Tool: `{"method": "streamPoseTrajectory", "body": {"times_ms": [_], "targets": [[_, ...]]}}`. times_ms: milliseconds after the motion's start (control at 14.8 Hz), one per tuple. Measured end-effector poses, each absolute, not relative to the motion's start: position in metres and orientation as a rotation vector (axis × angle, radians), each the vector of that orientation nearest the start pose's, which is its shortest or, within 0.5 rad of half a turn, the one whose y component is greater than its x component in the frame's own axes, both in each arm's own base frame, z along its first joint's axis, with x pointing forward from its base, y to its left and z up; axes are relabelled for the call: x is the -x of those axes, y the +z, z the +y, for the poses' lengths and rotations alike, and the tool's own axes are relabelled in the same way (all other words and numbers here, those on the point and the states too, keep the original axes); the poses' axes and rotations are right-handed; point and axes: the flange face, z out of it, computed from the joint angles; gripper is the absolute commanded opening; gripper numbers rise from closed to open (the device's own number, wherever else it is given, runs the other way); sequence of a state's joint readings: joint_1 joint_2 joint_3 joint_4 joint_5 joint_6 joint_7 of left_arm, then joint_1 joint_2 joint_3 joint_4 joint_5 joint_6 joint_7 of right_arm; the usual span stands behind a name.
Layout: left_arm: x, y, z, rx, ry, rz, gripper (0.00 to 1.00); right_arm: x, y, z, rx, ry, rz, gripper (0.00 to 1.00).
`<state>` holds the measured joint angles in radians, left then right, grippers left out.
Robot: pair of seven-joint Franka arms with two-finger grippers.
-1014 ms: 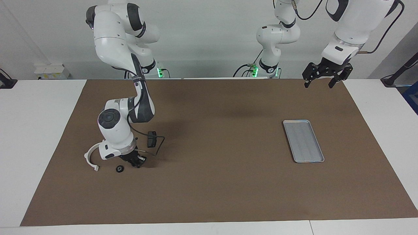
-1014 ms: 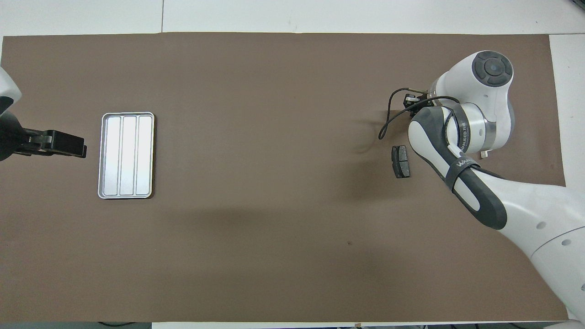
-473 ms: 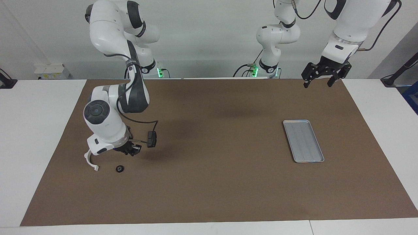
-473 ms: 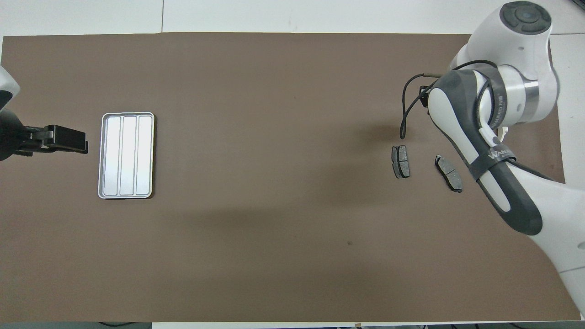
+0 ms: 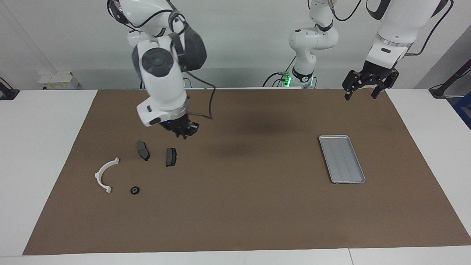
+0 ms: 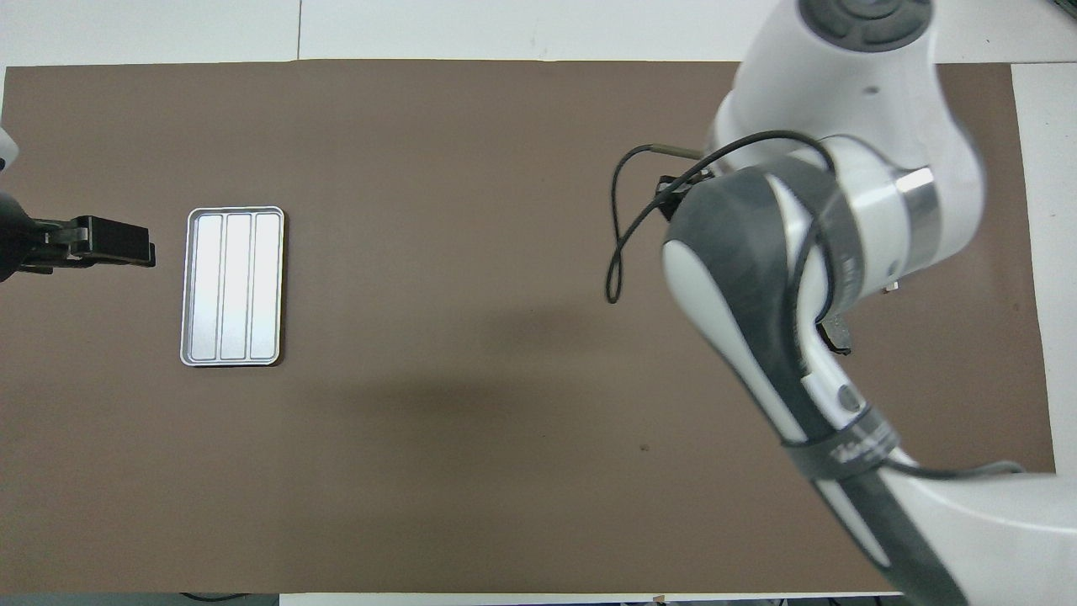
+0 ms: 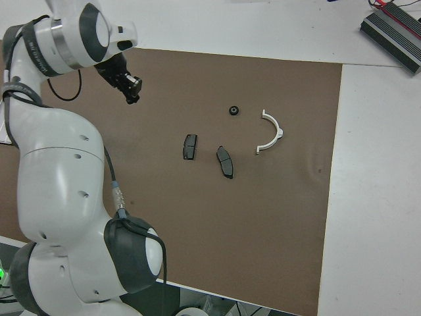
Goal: Pick bearing gear from pile to tray
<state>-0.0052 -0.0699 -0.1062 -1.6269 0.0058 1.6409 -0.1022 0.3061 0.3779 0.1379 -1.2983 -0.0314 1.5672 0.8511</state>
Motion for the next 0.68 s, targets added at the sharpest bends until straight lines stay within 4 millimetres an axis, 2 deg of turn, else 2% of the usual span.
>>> {"method": "streamPoseTrajectory", "body": {"times_ms": [135, 270, 338, 473, 676], "targets": [[-0.537, 0.643, -0.061, 3.135, -0.139, 0.012, 1.0, -0.577, 0.523, 0.329, 3.043, 0.125, 0.849, 0.0], [-0.538, 0.644, -0.06, 3.135, -0.159, -0.001, 1.0, -0.557, 0.511, 0.375, 2.983, 0.097, 0.97, 0.0], [-0.539, 0.642, -0.059, 3.136, -0.171, -0.005, 1.0, -0.55, 0.498, 0.391, 2.962, 0.088, 1.009, 0.0], [-0.541, 0.631, -0.058, 3.135, -0.199, -0.007, 1.0, -0.539, 0.469, 0.413, 2.931, 0.075, 1.058, 0.0], [-0.535, 0.612, -0.058, 3.132, -0.214, -0.007, 1.0, -0.532, 0.428, 0.424, 2.911, 0.067, 1.079, 0.0]]}}
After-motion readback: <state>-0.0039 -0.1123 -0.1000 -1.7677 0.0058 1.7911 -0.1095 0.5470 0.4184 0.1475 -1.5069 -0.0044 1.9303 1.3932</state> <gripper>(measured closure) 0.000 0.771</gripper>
